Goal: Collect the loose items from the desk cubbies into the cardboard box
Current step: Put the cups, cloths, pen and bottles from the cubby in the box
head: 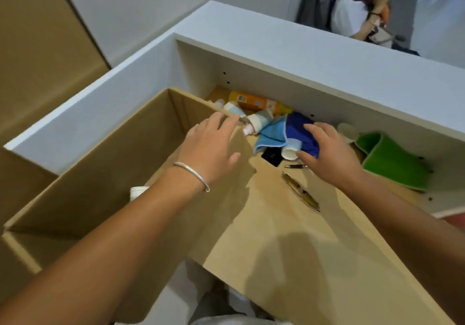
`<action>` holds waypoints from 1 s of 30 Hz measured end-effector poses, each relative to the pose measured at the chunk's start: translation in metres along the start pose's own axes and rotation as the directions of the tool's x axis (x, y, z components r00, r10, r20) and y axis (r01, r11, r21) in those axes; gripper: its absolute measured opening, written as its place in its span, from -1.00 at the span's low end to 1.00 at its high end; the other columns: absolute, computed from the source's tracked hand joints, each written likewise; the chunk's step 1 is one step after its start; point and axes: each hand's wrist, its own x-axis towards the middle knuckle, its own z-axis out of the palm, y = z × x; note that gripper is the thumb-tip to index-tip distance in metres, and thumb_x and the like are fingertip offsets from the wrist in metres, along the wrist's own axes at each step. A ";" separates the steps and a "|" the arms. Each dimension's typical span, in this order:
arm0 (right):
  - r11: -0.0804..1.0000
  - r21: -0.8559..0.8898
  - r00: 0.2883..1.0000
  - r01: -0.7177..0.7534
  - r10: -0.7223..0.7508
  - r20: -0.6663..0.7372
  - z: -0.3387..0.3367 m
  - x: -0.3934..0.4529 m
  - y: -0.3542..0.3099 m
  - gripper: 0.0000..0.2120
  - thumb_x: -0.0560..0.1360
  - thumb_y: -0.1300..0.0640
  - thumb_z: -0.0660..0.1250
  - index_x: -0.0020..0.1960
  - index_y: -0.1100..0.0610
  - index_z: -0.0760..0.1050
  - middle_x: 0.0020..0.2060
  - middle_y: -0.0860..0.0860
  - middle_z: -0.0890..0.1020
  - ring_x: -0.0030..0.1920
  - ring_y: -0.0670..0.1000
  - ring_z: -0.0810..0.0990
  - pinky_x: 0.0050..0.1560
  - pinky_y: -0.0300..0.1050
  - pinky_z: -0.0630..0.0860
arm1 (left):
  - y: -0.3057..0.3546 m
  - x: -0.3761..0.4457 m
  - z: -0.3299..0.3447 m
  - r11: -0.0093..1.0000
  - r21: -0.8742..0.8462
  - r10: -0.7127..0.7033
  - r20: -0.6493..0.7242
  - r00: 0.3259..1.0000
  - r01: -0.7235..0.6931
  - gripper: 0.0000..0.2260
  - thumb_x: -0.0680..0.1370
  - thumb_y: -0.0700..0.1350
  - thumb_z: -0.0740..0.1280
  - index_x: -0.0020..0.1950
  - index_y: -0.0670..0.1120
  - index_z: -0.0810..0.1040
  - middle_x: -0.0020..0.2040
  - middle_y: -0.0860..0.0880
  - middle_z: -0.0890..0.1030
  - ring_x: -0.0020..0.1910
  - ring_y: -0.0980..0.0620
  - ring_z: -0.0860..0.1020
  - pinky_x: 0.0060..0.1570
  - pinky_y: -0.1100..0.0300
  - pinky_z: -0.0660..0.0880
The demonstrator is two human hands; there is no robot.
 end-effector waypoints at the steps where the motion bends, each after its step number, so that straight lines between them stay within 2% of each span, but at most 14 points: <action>1: 0.999 -0.010 0.999 -0.031 0.031 0.016 0.002 -0.004 0.013 -0.36 0.47 -0.10 0.37 0.49 0.01 0.26 0.43 0.02 0.34 0.39 0.05 0.33 0.30 0.04 0.40 | 0.008 0.004 0.004 1.000 0.005 0.027 -0.012 1.000 -0.027 -0.36 0.45 0.06 0.37 0.48 0.01 0.21 0.38 -0.05 0.35 0.32 -0.09 0.38 0.28 0.00 0.35; 5: 0.988 -0.009 0.988 -0.151 0.151 0.034 0.004 -0.026 0.078 -0.36 0.45 -0.04 0.40 0.47 0.07 0.30 0.41 0.07 0.38 0.37 0.10 0.36 0.31 0.07 0.40 | 0.055 0.026 0.036 0.987 0.031 0.154 0.048 0.987 -0.155 -0.36 0.46 0.06 0.37 0.49 -0.01 0.23 0.41 -0.10 0.33 0.32 -0.11 0.36 0.25 0.02 0.33; 10: 0.933 -0.058 0.929 -0.354 0.358 0.087 0.012 -0.042 0.146 -0.31 0.46 -0.09 0.40 0.50 -0.01 0.21 0.49 0.05 0.27 0.45 0.13 0.27 0.35 0.09 0.33 | 0.100 0.047 0.090 0.959 0.058 0.258 0.221 0.941 -0.276 -0.36 0.45 0.02 0.38 0.48 0.00 0.22 0.41 -0.09 0.33 0.36 -0.10 0.33 0.31 0.04 0.29; 12: 0.910 -0.053 0.904 -0.411 0.414 0.108 0.015 -0.045 0.169 -0.29 0.46 -0.10 0.40 0.51 -0.01 0.19 0.49 0.07 0.26 0.46 0.14 0.23 0.38 0.12 0.29 | 0.112 0.055 0.111 0.944 0.056 0.296 0.294 0.909 -0.326 -0.37 0.43 -0.04 0.39 0.46 0.01 0.24 0.39 -0.07 0.34 0.33 -0.10 0.34 0.31 0.04 0.26; 15: 0.890 -0.074 0.881 -0.449 0.455 0.126 0.021 -0.050 0.206 -0.28 0.46 -0.12 0.39 0.51 0.02 0.17 0.48 0.12 0.27 0.46 0.18 0.22 0.37 0.19 0.30 | 0.127 0.064 0.143 0.908 0.087 0.332 0.442 0.833 -0.409 -0.31 0.42 -0.08 0.40 0.49 0.03 0.17 0.47 -0.05 0.24 0.45 -0.08 0.18 0.42 -0.03 0.08; 18: 0.853 -0.125 0.833 -0.507 0.522 0.182 0.027 -0.049 0.238 -0.23 0.46 -0.15 0.36 0.53 -0.03 0.06 0.52 0.09 0.16 0.48 0.21 0.14 0.36 0.23 0.29 | 0.140 0.069 0.172 0.879 0.087 0.360 0.522 0.773 -0.468 -0.31 0.44 -0.13 0.37 0.50 0.05 0.15 0.50 -0.02 0.20 0.50 -0.05 0.07 0.45 -0.05 -0.03; 22: 0.860 -0.108 0.829 -0.499 0.510 0.230 0.033 -0.029 0.266 -0.22 0.48 -0.11 0.35 0.55 -0.03 -0.01 0.52 0.08 0.08 0.51 0.18 0.04 0.43 0.18 0.16 | 0.155 0.075 0.203 0.862 0.069 0.373 0.584 0.721 -0.502 -0.33 0.44 -0.17 0.34 0.50 0.04 0.16 0.49 -0.02 0.24 0.51 -0.06 0.07 0.46 -0.05 -0.04; 23: 0.865 -0.093 0.838 -0.494 0.502 0.215 0.034 -0.022 0.268 -0.26 0.48 -0.08 0.35 0.53 -0.02 0.05 0.49 0.12 0.16 0.48 0.21 0.11 0.41 0.18 0.18 | 0.158 0.076 0.209 0.860 0.070 0.370 0.596 0.713 -0.505 -0.34 0.44 -0.17 0.33 0.50 0.04 0.17 0.49 -0.01 0.25 0.51 -0.06 0.07 0.47 -0.05 -0.05; 25: 0.871 -0.104 0.867 -0.481 0.490 0.091 0.033 -0.006 0.271 -0.44 0.43 -0.02 0.34 0.38 0.03 0.26 0.29 0.15 0.40 0.32 0.25 0.37 0.28 0.16 0.36 | 0.162 0.077 0.221 0.859 0.069 0.368 0.605 0.706 -0.507 -0.36 0.46 -0.18 0.31 0.50 0.04 0.17 0.49 0.00 0.26 0.51 -0.05 0.06 0.46 -0.05 -0.07; 27: 0.885 -0.162 0.897 -0.436 0.443 0.007 0.032 0.005 0.275 -0.53 0.45 -0.02 0.30 0.30 0.11 0.33 0.18 0.17 0.49 0.19 0.24 0.48 0.20 0.17 0.44 | 0.164 0.077 0.230 0.859 0.074 0.363 0.611 0.704 -0.507 -0.39 0.48 -0.18 0.31 0.49 0.04 0.18 0.48 0.00 0.27 0.51 -0.04 0.08 0.45 -0.05 -0.07; 30: 0.893 -0.195 0.897 -0.404 0.429 0.108 0.035 0.010 0.291 -0.30 0.44 -0.08 0.40 0.45 0.18 0.23 0.32 0.27 0.40 0.31 0.30 0.38 0.30 0.24 0.32 | 0.162 0.076 0.236 0.876 0.087 0.326 0.620 0.714 -0.475 -0.42 0.47 -0.19 0.31 0.46 0.02 0.25 0.46 -0.02 0.29 0.47 -0.07 0.18 0.45 -0.04 -0.01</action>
